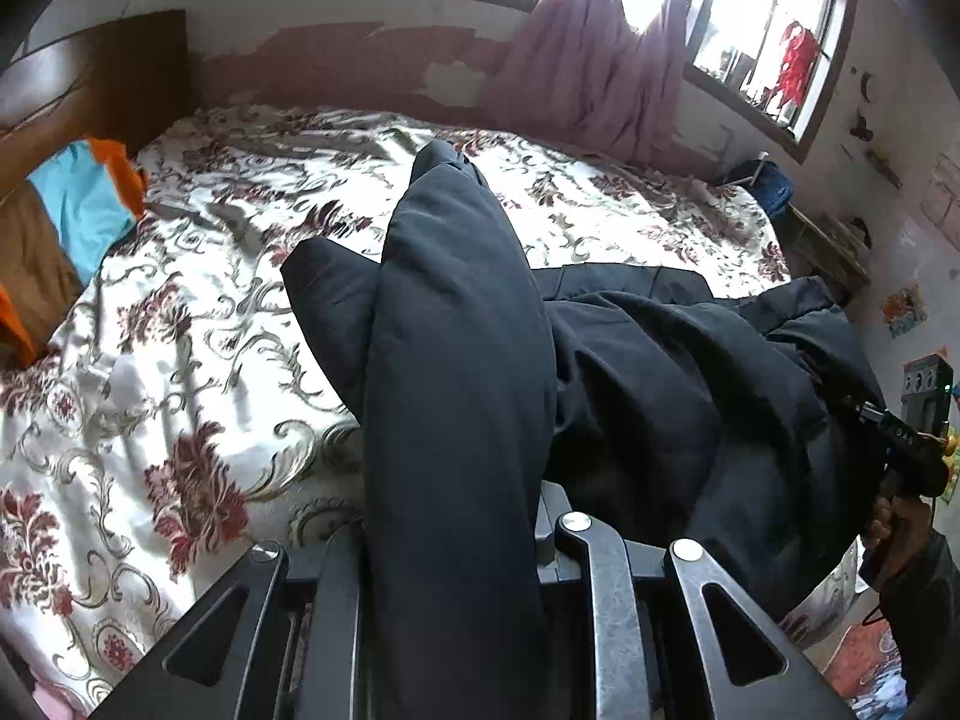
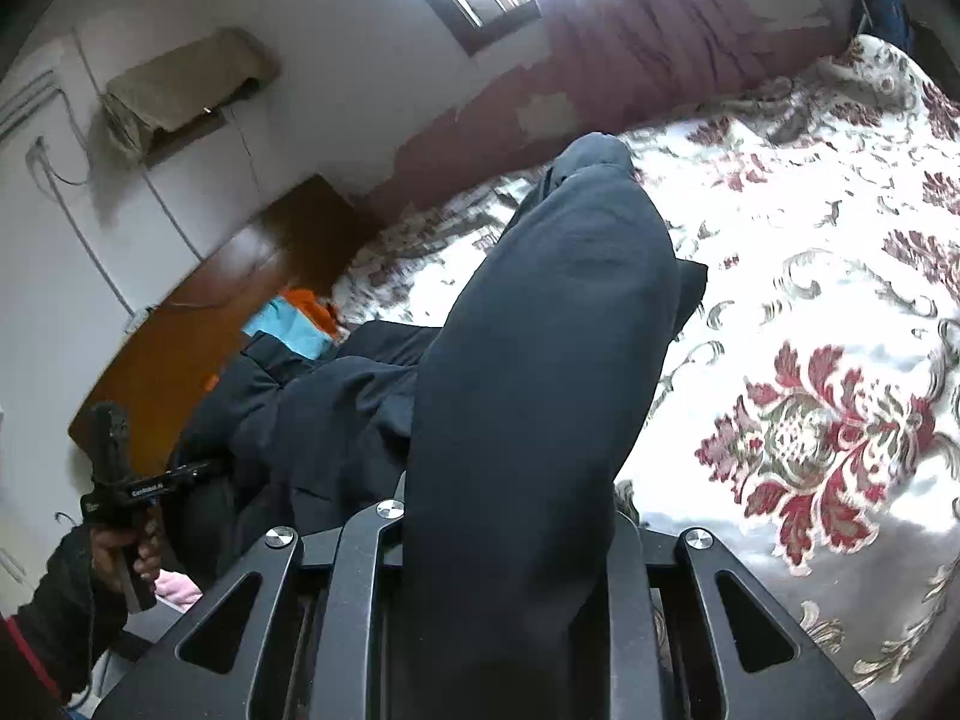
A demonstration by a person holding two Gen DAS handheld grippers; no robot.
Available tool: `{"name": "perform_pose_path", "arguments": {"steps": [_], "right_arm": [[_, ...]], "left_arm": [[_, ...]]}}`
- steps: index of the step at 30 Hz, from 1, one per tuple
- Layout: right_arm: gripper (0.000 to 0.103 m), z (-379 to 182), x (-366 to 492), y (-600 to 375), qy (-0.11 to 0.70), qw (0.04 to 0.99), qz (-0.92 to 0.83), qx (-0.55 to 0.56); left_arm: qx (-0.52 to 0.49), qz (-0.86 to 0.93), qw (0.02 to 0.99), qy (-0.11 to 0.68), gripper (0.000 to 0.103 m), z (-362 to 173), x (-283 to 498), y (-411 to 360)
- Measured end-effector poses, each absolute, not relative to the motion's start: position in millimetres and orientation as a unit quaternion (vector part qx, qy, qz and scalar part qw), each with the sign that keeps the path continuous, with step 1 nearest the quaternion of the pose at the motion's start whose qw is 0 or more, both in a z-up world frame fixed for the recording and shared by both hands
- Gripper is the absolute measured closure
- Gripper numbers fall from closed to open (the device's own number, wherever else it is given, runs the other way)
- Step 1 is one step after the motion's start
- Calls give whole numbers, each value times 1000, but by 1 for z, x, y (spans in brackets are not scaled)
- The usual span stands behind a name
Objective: Fold large clothes
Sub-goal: 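Open both grippers and release the folded jacket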
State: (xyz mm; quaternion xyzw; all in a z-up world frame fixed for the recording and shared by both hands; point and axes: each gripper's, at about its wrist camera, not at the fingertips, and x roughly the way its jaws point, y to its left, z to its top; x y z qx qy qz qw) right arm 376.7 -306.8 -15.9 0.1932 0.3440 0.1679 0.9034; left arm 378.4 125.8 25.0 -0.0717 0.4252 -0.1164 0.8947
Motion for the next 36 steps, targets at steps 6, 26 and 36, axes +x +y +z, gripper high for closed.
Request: {"name": "perform_pose_path", "arguments": {"steps": [6,26,36], "right_arm": [[69,-64,394,-311,411,890,71,185],[2,-9,326,-306,337,934,7,118],[2,55,249,-272,237,969,11,73]], "left_arm": [[-83,-108,886,443,80,-27,387,127],[-145,-9,897,418,10,-19,341,157],[-98,-19,938,331,10,40,276,127]]}}
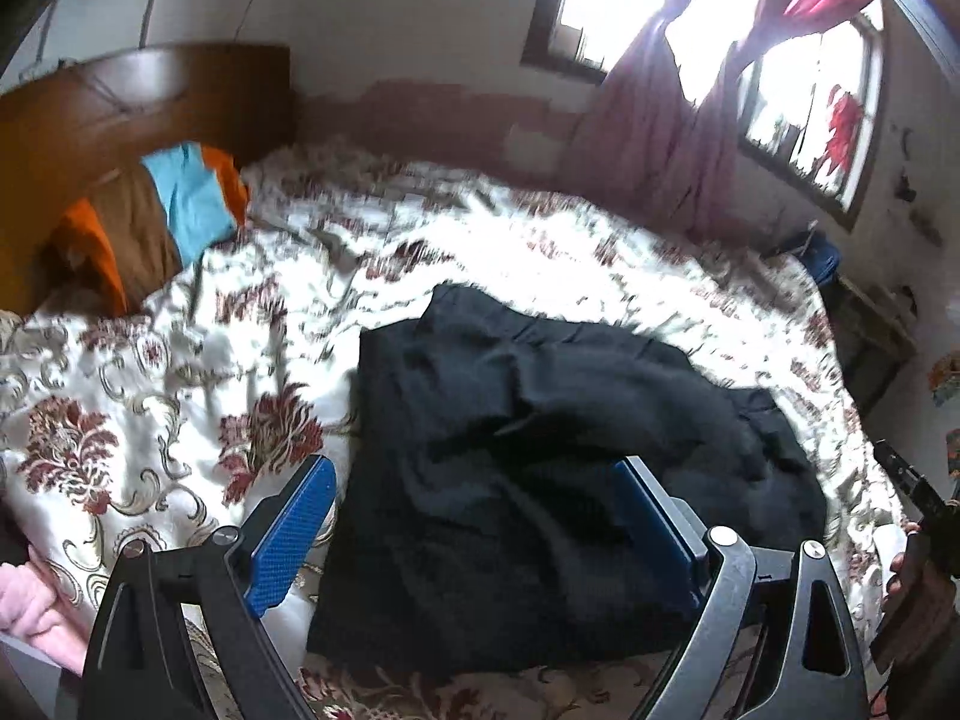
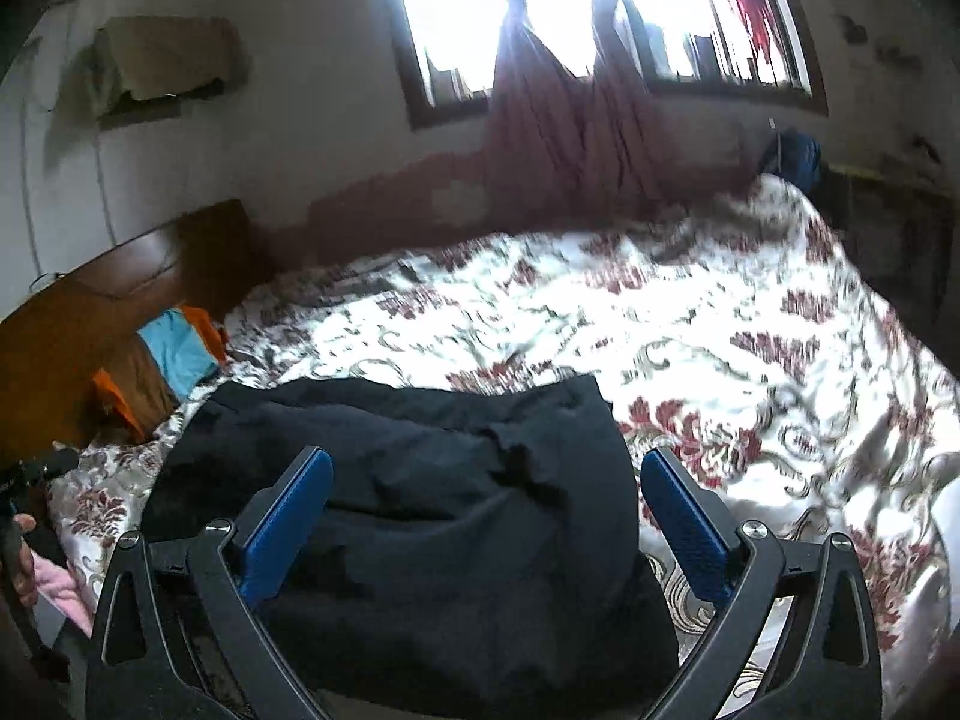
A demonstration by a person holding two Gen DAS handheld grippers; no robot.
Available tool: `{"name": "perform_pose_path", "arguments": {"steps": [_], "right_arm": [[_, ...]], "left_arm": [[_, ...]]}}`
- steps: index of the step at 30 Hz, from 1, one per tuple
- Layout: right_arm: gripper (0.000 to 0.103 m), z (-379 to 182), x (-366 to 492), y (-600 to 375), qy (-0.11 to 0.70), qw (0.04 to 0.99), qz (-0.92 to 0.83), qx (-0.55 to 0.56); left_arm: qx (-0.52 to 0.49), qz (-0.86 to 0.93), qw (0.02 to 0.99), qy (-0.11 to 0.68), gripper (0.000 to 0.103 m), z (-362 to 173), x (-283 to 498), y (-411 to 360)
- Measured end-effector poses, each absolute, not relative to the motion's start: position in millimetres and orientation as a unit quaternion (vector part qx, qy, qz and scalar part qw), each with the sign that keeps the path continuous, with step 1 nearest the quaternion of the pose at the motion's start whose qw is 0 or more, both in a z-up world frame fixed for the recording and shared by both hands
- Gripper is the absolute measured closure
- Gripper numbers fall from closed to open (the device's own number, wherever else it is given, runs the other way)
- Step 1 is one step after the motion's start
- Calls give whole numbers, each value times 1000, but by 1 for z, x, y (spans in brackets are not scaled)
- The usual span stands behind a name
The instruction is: Fold large clothes
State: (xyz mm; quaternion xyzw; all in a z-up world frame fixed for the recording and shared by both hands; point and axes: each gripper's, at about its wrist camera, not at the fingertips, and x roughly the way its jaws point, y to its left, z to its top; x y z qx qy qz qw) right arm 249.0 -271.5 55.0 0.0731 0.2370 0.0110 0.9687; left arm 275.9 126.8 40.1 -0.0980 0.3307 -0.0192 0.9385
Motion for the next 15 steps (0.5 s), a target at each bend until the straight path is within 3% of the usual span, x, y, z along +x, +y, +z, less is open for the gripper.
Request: {"name": "perform_pose_path", "arguments": {"steps": [13,15], "right_arm": [[2,94,163,-223,156,986,48,38],[2,96,148,-217,148,987,54,36]], "left_arm": [[-87,-35,963,252,10,84,195,90],[-86,-32,968,235,5,87,176,83]]}}
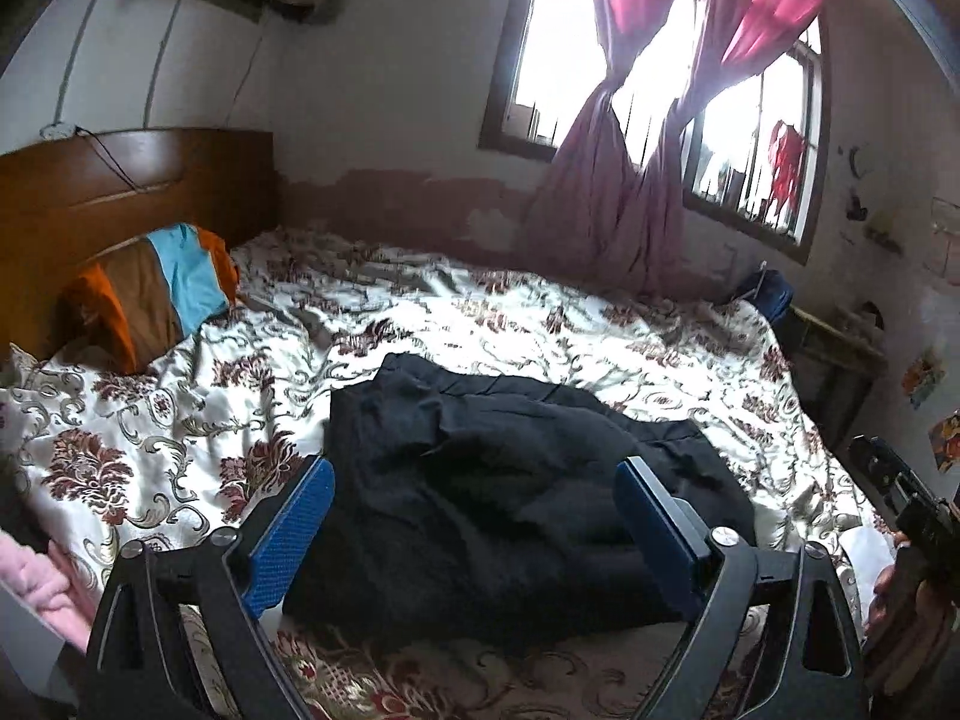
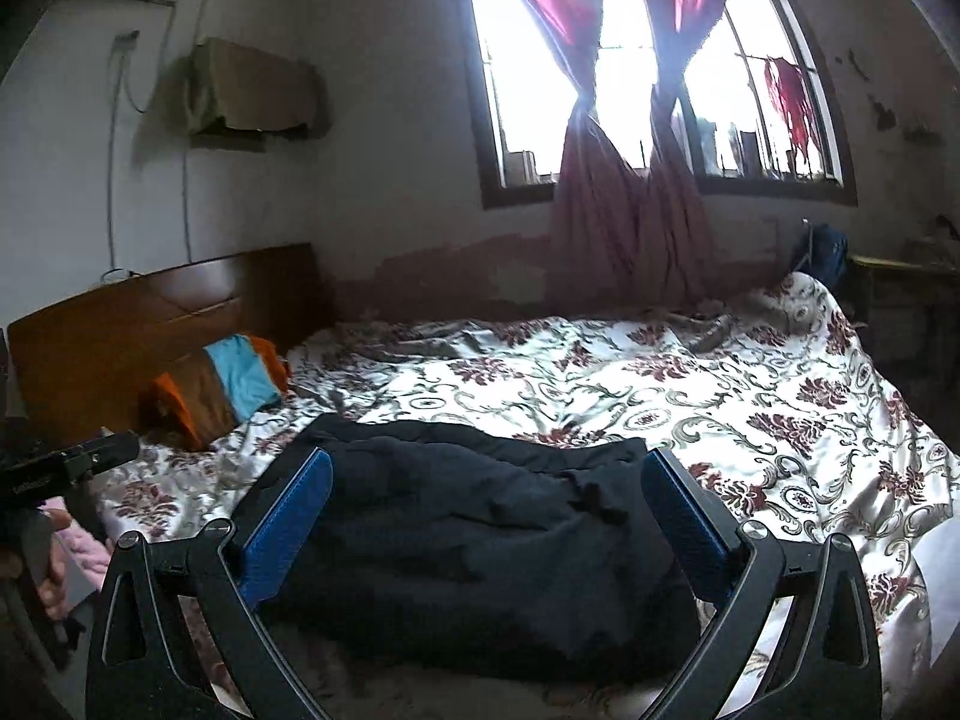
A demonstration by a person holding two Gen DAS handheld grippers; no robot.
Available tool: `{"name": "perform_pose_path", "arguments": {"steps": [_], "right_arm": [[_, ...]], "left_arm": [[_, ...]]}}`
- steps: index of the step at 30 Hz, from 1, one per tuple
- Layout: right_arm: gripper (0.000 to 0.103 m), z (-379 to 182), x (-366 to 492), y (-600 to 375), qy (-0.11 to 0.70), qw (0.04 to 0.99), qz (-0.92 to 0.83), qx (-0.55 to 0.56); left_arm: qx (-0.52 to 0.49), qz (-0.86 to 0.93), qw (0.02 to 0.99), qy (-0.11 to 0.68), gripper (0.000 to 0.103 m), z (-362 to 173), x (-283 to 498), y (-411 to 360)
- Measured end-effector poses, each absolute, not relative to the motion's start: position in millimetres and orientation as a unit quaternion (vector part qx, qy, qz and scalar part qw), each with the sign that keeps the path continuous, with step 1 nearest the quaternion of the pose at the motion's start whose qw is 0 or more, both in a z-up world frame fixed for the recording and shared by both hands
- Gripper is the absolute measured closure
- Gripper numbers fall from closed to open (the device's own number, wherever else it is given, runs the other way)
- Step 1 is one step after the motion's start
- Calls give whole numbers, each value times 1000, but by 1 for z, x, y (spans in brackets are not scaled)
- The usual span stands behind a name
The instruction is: Fold large clothes
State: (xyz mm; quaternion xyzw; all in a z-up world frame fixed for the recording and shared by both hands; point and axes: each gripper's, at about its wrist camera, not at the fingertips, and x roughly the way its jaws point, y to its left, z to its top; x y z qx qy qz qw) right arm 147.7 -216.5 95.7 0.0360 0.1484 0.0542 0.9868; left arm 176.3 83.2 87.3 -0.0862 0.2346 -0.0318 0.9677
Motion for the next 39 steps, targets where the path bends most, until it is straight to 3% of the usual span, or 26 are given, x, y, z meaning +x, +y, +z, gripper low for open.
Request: {"name": "perform_pose_path", "arguments": {"steps": [13,39], "right_arm": [[2,94,75,-197,139,988,53,40],[2,12,17,-188,168,983,18,64]], "left_arm": [[-35,-20,984,172,0,91,86,50],[-36,-9,979,201,0,26,27,56]]}}
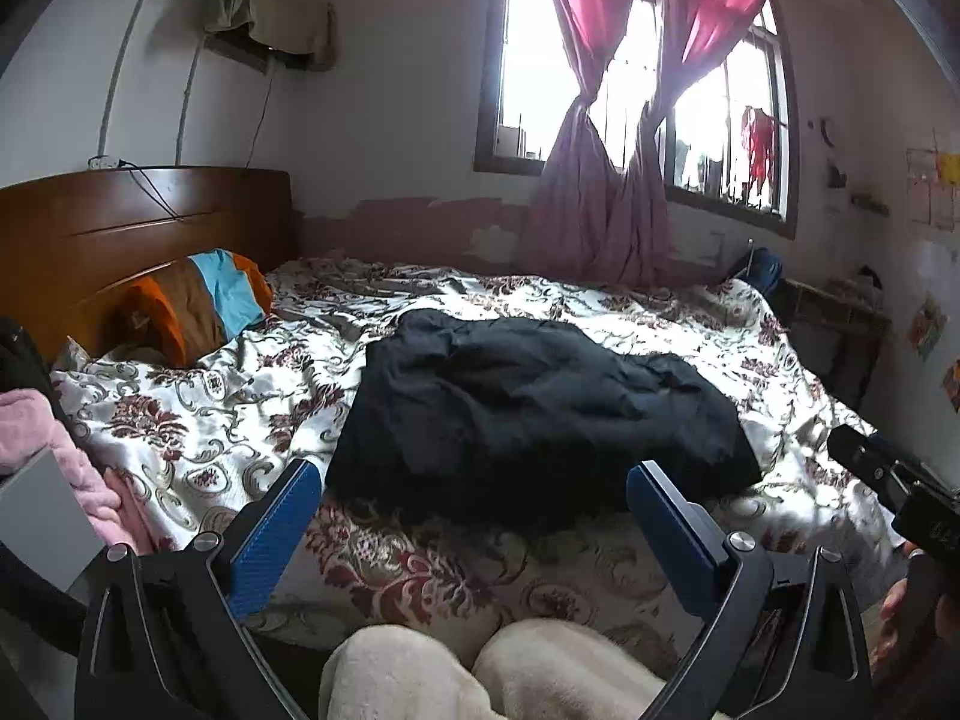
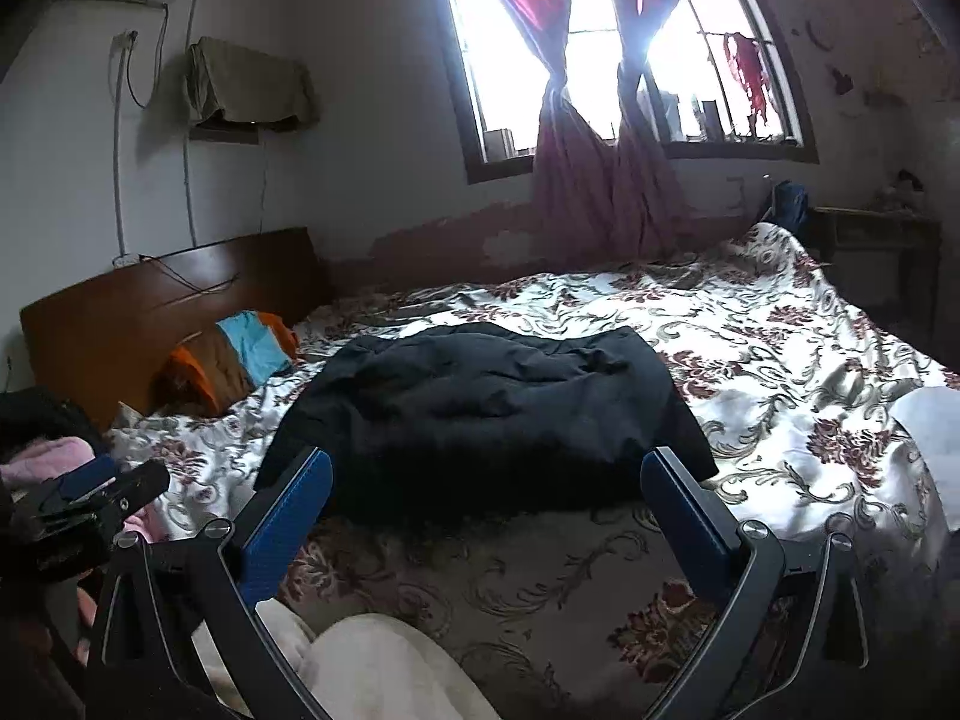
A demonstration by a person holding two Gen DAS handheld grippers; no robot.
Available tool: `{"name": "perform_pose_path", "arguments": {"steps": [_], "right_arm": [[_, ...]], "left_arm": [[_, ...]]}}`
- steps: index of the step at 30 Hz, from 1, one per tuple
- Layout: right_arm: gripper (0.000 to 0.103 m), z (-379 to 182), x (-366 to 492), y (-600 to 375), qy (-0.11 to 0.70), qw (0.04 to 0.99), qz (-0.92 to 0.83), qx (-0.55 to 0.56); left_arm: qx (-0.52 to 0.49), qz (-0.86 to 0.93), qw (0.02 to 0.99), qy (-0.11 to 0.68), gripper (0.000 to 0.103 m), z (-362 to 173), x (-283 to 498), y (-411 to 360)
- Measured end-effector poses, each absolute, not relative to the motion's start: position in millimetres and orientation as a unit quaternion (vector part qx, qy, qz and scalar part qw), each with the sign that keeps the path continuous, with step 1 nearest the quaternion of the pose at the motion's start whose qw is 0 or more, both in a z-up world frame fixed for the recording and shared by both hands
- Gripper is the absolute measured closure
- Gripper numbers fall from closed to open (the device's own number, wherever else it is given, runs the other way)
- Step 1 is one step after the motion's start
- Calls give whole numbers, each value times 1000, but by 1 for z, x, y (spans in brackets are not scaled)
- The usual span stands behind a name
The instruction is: Fold large clothes
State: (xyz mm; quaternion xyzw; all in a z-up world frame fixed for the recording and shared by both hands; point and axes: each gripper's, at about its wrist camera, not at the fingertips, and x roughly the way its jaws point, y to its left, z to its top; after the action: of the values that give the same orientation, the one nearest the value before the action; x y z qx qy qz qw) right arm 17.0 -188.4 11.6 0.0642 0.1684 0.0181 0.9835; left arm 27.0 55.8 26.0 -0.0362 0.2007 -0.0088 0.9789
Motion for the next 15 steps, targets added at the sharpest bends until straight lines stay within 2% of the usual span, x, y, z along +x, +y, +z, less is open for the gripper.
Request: {"name": "perform_pose_path", "arguments": {"steps": [8,15], "right_arm": [[2,-5,16,-172,176,984,3,6],[2,-11,19,-172,194,981,-1,6]], "left_arm": [[-47,-1,973,225,0,-2,22,55],[-33,15,975,219,0,-7,14,52]]}}
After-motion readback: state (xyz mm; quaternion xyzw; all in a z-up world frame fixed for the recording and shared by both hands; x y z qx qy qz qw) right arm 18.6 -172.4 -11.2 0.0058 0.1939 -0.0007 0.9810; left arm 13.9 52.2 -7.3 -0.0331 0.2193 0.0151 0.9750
